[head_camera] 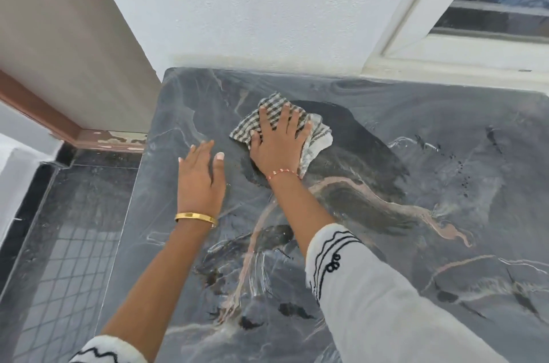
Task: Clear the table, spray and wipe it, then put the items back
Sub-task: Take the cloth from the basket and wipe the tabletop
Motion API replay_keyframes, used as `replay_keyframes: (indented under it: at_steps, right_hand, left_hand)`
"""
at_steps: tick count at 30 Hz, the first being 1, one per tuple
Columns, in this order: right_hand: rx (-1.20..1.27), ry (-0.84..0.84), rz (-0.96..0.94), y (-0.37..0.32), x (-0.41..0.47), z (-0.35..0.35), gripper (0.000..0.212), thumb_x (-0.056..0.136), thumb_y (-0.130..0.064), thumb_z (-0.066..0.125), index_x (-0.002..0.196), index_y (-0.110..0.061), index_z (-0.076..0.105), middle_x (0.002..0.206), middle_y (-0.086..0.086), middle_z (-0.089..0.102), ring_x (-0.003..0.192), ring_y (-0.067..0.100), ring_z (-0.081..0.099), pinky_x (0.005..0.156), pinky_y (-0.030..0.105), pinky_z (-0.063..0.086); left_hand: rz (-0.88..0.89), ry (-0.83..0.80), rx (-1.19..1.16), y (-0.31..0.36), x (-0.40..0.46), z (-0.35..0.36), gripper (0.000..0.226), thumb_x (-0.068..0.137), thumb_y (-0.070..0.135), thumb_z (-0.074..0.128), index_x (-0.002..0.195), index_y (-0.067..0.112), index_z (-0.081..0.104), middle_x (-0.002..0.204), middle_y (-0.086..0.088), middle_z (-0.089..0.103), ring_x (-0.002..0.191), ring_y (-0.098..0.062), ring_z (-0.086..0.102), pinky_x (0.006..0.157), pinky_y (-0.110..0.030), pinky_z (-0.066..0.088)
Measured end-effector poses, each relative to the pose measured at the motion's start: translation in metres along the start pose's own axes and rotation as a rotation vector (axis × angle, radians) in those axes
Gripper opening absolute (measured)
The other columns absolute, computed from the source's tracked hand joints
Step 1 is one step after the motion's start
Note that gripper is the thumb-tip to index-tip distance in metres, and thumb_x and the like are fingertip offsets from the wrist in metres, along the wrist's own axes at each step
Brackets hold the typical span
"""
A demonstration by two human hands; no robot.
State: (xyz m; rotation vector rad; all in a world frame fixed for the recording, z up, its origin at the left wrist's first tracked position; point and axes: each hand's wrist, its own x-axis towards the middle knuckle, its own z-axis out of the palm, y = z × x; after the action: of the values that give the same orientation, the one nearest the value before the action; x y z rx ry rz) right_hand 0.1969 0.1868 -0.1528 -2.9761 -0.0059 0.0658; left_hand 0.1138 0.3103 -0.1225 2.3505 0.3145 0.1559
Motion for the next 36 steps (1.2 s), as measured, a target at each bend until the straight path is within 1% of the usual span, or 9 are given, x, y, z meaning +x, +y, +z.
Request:
replay_keyframes:
  at_steps: [3,6,9,17,22,24,29,33,36]
  right_hand:
    - [0.007,-0.041,-0.24,-0.023,-0.031,0.006,0.056,0.093,-0.044,0.034,0.146,-0.032,0.023,0.156,0.017,0.014,0.144,0.037,0.01,0.113,0.06,-0.005]
    - [-0.054,-0.07,-0.438,0.003,-0.06,0.006,0.054,0.093,-0.045,0.033,0.146,-0.035,0.023,0.156,0.014,0.017,0.144,0.033,0.015,0.114,0.057,0.0]
    - [-0.067,-0.095,-0.48,0.04,-0.075,0.001,0.053,0.093,-0.049,0.034,0.144,-0.038,0.026,0.156,0.009,0.021,0.144,0.029,0.018,0.115,0.054,0.004]
    - [-0.078,-0.053,0.023,0.147,-0.088,-0.018,0.057,0.094,-0.055,0.025,0.147,-0.039,0.011,0.159,0.006,0.009,0.147,0.026,0.007,0.116,0.05,0.001]
    - [-0.014,0.023,0.386,0.114,-0.128,-0.007,0.058,0.096,-0.049,0.027,0.149,-0.031,0.013,0.158,0.014,0.012,0.145,0.032,0.009,0.113,0.057,0.005]
    - [0.027,0.053,0.433,0.081,-0.142,-0.003,0.058,0.096,-0.046,0.03,0.149,-0.027,0.016,0.156,0.019,0.014,0.144,0.038,0.011,0.112,0.06,0.005]
    - [0.051,-0.075,0.374,0.009,-0.137,0.006,0.06,0.096,-0.043,0.031,0.15,-0.025,0.011,0.155,0.027,0.006,0.142,0.045,0.007,0.109,0.065,0.002]
    - [-0.148,-0.007,0.187,0.044,-0.126,-0.021,0.063,0.085,-0.059,0.044,0.139,-0.028,0.04,0.129,0.023,0.048,0.115,0.039,0.046,0.098,0.051,0.034]
    - [-0.145,-0.005,-0.071,0.078,-0.133,-0.023,0.066,0.088,-0.063,0.033,0.144,-0.026,0.033,0.149,0.021,0.031,0.137,0.039,0.028,0.113,0.055,0.015]
  left_hand:
    - [-0.034,0.066,0.009,-0.013,-0.003,-0.012,0.044,0.097,0.028,0.033,0.134,0.005,0.041,0.141,-0.015,0.043,0.138,-0.031,0.029,0.116,-0.044,0.01]
    - [-0.065,0.084,0.0,-0.009,-0.006,-0.005,0.044,0.097,0.028,0.033,0.134,0.005,0.04,0.141,-0.017,0.044,0.137,-0.032,0.029,0.116,-0.046,0.011]
    - [-0.059,0.038,-0.034,0.012,-0.012,0.014,0.044,0.097,0.027,0.033,0.134,0.004,0.041,0.141,-0.016,0.044,0.138,-0.03,0.029,0.117,-0.046,0.011]
    - [0.105,-0.104,-0.034,0.046,-0.035,0.042,0.045,0.097,0.03,0.031,0.135,0.007,0.039,0.142,-0.012,0.043,0.139,-0.027,0.026,0.117,-0.04,0.004]
    - [0.12,-0.127,-0.05,0.043,-0.039,0.037,0.044,0.097,0.029,0.032,0.134,0.008,0.041,0.142,-0.012,0.044,0.139,-0.025,0.027,0.117,-0.04,0.004]
    - [0.129,-0.118,-0.059,0.037,-0.036,0.031,0.042,0.097,0.029,0.032,0.132,0.009,0.044,0.141,-0.012,0.045,0.139,-0.026,0.028,0.117,-0.041,0.005]
    - [0.097,-0.106,-0.04,0.02,-0.028,0.012,0.046,0.097,0.034,0.03,0.131,0.008,0.046,0.14,-0.013,0.045,0.138,-0.027,0.029,0.116,-0.042,0.007]
    - [0.092,-0.105,-0.032,0.014,-0.026,0.006,0.044,0.097,0.03,0.032,0.131,0.006,0.046,0.14,-0.013,0.046,0.138,-0.027,0.03,0.116,-0.041,0.009]
    - [0.107,-0.153,-0.01,0.017,-0.026,0.01,0.046,0.097,0.032,0.031,0.133,0.007,0.044,0.142,-0.013,0.044,0.139,-0.027,0.028,0.117,-0.042,0.008]
